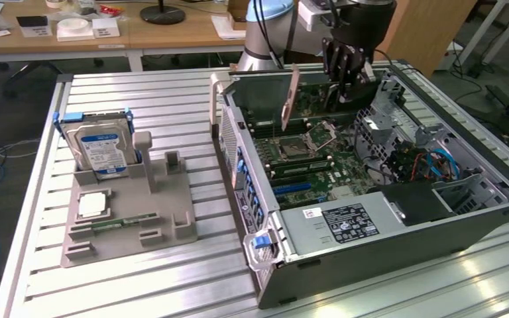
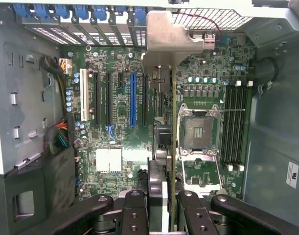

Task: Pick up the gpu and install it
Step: 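Insert the gpu into the slot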

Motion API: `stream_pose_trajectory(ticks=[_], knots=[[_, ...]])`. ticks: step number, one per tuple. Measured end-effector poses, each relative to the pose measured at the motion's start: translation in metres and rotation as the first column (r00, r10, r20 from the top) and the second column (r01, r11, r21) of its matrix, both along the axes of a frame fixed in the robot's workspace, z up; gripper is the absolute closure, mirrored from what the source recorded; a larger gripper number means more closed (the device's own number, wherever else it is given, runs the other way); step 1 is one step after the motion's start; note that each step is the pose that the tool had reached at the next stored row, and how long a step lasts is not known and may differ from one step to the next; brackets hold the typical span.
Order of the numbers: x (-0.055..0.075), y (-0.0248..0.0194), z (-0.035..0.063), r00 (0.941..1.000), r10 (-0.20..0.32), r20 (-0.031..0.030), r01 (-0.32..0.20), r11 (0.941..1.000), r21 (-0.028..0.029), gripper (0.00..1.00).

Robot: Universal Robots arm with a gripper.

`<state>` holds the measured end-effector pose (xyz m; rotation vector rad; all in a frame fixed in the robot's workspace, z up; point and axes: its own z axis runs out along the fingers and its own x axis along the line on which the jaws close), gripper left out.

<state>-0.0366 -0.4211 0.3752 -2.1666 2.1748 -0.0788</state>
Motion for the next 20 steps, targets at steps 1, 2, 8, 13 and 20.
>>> stream_pose_trajectory(ticks=[1, 2, 8, 13, 20], knots=[[0.000, -0.0003, -0.0006, 1.0000, 0.000, -0.0001, 0.000, 1.0000, 0.0002, 0.72], [0.000, -0.0005, -0.0014, 1.0000, 0.000, 0.0000, 0.000, 1.0000, 0.0004, 0.72], [0.000, -0.0011, -0.0058, 1.0000, 0.000, -0.0001, 0.000, 1.0000, 0.0002, 0.72], [-0.002, -0.0008, -0.0073, 1.0000, -0.002, -0.0002, 0.002, 1.0000, 0.0004, 0.72], [-0.005, -0.0008, -0.0117, 1.0000, -0.002, -0.0002, 0.002, 1.0000, 0.0005, 0.72]])
